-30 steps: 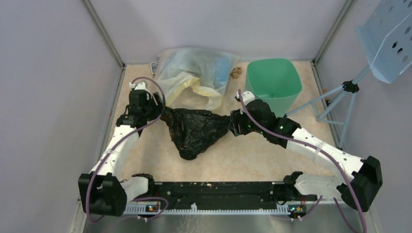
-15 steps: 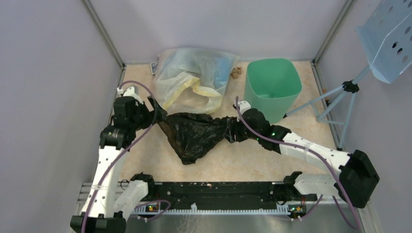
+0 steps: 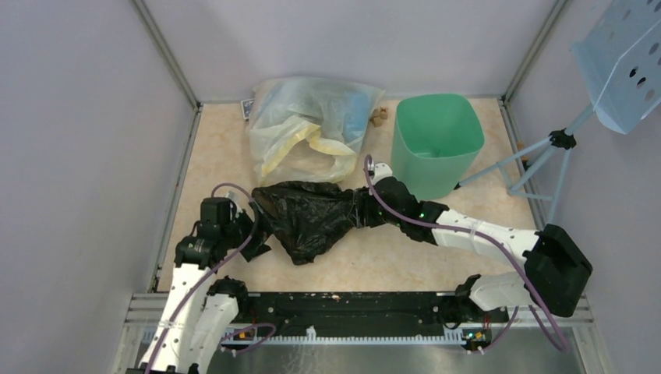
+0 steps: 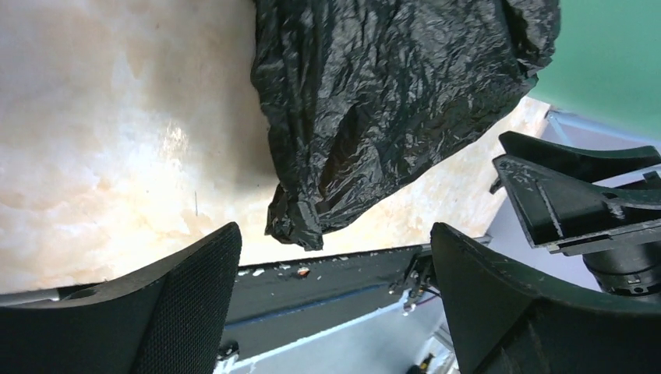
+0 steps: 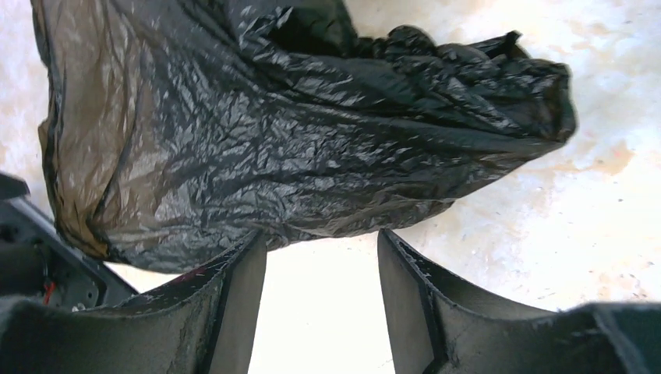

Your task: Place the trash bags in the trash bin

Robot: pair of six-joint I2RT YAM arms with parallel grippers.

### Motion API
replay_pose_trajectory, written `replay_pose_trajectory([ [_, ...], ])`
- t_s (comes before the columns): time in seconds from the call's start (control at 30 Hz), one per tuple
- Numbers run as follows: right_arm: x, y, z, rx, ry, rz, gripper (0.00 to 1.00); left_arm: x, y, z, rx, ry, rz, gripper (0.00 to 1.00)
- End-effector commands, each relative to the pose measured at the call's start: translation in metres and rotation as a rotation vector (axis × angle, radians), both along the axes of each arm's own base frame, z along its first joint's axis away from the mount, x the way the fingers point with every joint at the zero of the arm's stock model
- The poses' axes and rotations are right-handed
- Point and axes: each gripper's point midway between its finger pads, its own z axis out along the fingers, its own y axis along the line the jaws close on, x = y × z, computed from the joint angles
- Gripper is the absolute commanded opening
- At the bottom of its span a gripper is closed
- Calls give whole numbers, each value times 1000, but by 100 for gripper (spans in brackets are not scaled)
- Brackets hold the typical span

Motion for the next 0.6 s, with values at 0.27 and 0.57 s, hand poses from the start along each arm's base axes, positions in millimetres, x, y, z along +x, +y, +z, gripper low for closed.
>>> replay_pose_trajectory([
  [0.27,29,-54,30,40,-113,-388,52,-3,-23,-17,-234,43,101,73],
  [0.57,37,-71,6,250,50,-513,52,6,-34,-28,-263,26,80,47],
])
